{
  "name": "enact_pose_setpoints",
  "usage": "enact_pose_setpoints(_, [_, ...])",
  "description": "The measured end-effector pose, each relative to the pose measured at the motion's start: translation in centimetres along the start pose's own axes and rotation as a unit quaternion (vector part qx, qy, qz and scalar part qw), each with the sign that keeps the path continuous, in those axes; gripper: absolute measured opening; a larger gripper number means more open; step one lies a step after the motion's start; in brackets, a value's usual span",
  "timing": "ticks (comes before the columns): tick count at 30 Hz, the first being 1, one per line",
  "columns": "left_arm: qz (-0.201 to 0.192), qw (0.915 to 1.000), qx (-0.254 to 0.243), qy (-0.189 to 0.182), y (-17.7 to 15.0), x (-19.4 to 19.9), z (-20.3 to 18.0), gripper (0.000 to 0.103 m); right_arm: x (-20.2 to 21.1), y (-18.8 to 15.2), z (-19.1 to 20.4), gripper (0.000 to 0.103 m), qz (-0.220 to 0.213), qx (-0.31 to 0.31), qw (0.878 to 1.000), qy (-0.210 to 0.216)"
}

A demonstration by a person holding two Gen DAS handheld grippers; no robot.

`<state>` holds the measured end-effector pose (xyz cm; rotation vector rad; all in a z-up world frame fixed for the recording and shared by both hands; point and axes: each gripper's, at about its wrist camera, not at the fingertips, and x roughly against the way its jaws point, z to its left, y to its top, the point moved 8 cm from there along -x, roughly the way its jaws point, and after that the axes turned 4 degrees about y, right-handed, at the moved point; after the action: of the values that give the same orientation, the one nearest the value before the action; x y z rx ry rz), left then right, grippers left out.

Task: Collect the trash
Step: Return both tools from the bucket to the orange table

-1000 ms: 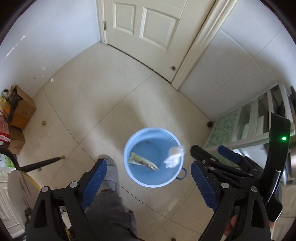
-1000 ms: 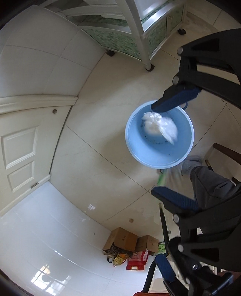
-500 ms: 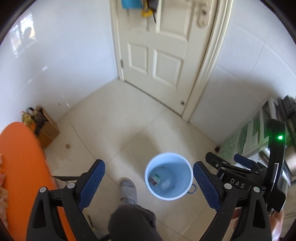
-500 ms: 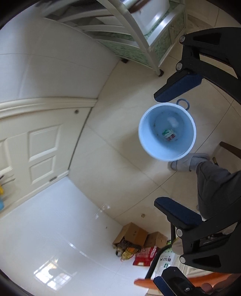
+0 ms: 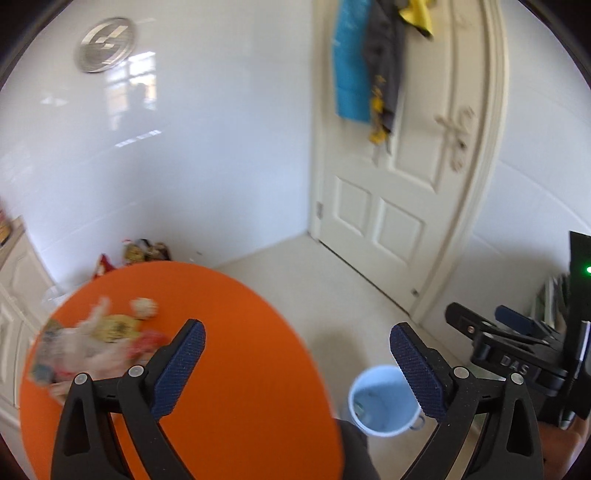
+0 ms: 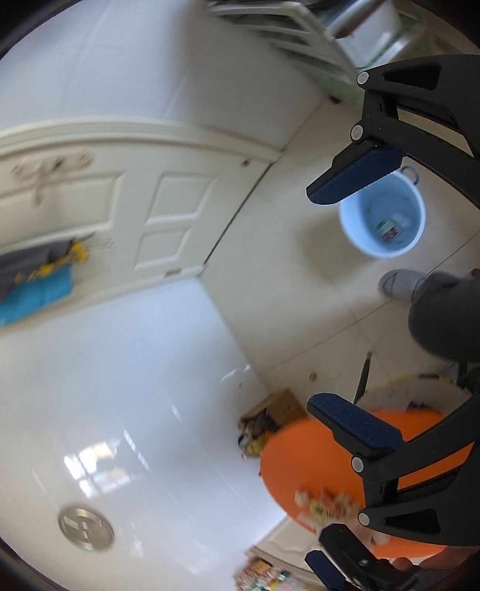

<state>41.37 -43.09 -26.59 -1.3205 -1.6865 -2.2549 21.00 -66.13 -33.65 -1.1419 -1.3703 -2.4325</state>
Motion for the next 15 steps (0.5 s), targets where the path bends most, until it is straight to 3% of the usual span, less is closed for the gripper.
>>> enact_pose_setpoints(2, [-0.019, 0.9995, 0.017, 0.018, -0.9, 4.7, 2.4, 0.099, 1.1, 0.7, 3.5, 0.103, -0.014, 0.025, 0.999, 0.017])
enact_pose_setpoints(7, [-0.059, 0.9947, 0.054, 0.064, -3.1, 11.9, 8.0, 0.099, 3.2, 1.5, 10.9, 0.103, -0.038, 0.074, 0.995, 0.061])
enact_pose_setpoints(15, [-0.103, 0.9768, 0.125, 0.140, -7.9, 17.6, 12.6, 0.100, 6.6, 0.7, 23.0, 0.103, -0.072, 0.163, 0.975, 0.133])
